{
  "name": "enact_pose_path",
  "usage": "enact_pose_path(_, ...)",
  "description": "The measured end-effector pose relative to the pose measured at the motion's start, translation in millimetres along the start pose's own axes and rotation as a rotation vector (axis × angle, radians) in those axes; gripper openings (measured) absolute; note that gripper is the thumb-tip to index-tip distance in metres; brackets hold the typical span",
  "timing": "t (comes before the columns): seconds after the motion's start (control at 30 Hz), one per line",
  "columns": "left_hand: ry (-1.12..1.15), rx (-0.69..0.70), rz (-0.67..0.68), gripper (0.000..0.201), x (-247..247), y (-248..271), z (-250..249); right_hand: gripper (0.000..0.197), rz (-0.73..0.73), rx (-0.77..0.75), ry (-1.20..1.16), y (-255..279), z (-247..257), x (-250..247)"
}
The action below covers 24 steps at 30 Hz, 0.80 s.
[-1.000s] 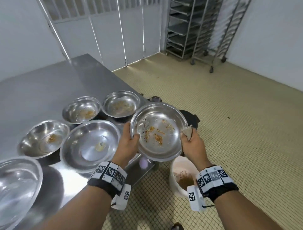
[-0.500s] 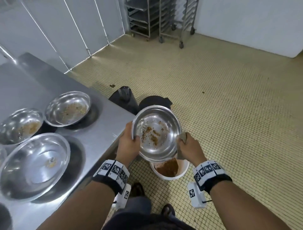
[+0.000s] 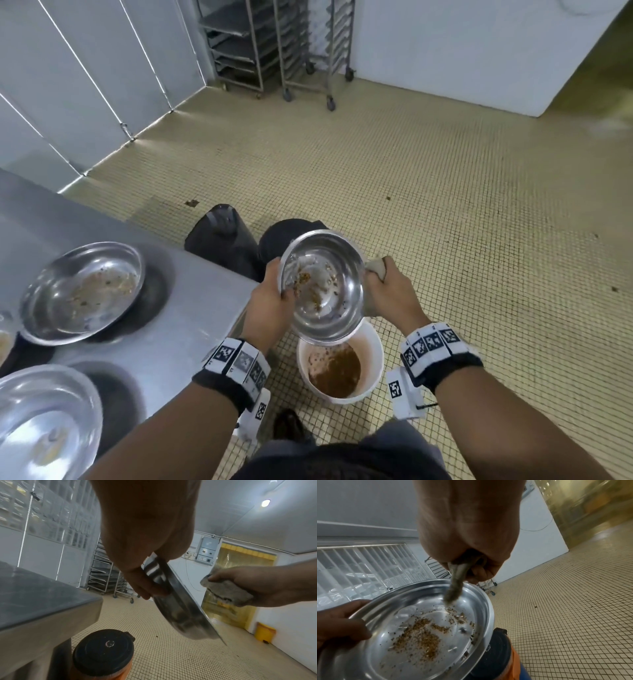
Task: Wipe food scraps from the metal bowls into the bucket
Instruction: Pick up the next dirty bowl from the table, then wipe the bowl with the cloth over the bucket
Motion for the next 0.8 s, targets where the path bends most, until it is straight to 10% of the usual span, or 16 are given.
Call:
enact_pose_path(0.4,0.053,-0.269,0.022,0.065,46,5,13,0.022,0.296,-0.088,0.053,-14,-15,55)
enact_pose_path(0.57,0.056,-0.296,-0.005,0.051,74,11,15,0.003,0.194,-0.345,0.092,-42,-2,43)
enact_pose_path(0.8,0.028,-0.176,-0.071,0.048,77,12,-12,0.04,0.183,-0.499,0.221,-52,5,48)
Point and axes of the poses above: each hand's wrist, its own y-axis away from the middle knuckle, its own x-axis out of the palm, z = x × y, the point moved 8 cm from there along -y, towards the middle knuckle, and after that the axes turned 13 degrees about y, right-handed, at the moved point
